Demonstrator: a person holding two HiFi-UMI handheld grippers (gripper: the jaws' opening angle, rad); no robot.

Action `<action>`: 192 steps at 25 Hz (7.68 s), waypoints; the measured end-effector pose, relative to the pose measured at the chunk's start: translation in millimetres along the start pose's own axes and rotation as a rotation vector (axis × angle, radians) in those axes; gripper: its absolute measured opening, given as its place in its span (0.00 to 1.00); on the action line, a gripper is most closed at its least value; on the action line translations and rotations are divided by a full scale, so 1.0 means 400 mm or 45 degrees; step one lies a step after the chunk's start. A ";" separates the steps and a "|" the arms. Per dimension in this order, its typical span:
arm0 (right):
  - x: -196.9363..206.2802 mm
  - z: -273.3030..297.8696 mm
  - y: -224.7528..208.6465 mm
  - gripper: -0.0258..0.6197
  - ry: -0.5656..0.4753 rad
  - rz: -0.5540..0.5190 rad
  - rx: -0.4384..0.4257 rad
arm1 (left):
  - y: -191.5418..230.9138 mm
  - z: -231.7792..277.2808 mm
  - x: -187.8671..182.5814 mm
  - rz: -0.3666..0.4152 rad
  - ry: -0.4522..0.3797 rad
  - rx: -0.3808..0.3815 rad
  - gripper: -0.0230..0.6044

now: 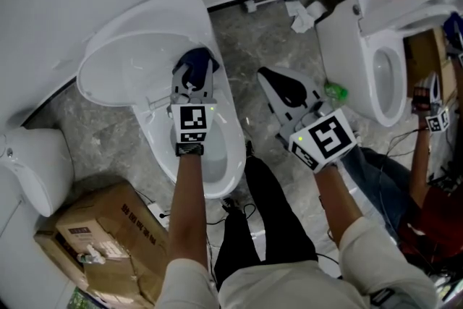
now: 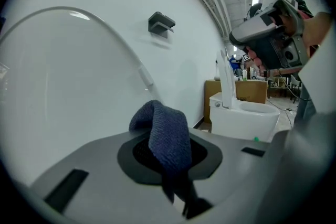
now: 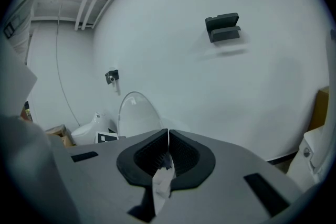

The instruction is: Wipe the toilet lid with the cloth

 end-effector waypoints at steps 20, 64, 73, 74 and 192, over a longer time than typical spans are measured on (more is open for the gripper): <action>0.043 0.109 0.041 0.09 0.072 -0.019 -0.078 | 0.182 -0.136 0.161 -0.025 0.149 -0.136 0.12; 0.132 0.102 0.002 0.09 0.142 0.032 -0.047 | 0.272 -0.174 0.444 -0.159 0.535 -0.237 0.12; 0.138 0.038 -0.047 0.09 0.128 0.090 0.054 | 0.151 -0.040 0.399 -0.202 0.539 -0.064 0.12; 0.139 0.032 -0.052 0.09 0.125 0.094 0.064 | 0.140 -0.032 0.395 -0.208 0.538 -0.051 0.12; 0.285 -0.110 0.471 0.33 0.745 -0.939 -0.415 | -0.028 -1.065 -0.116 -0.193 -0.123 -0.171 0.12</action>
Point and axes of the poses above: the fingertips, and each gripper's own axes: z forward along the fingers, y to its left, x out of its underside, the point moved 8 cm from there along -z, backward along the fingers
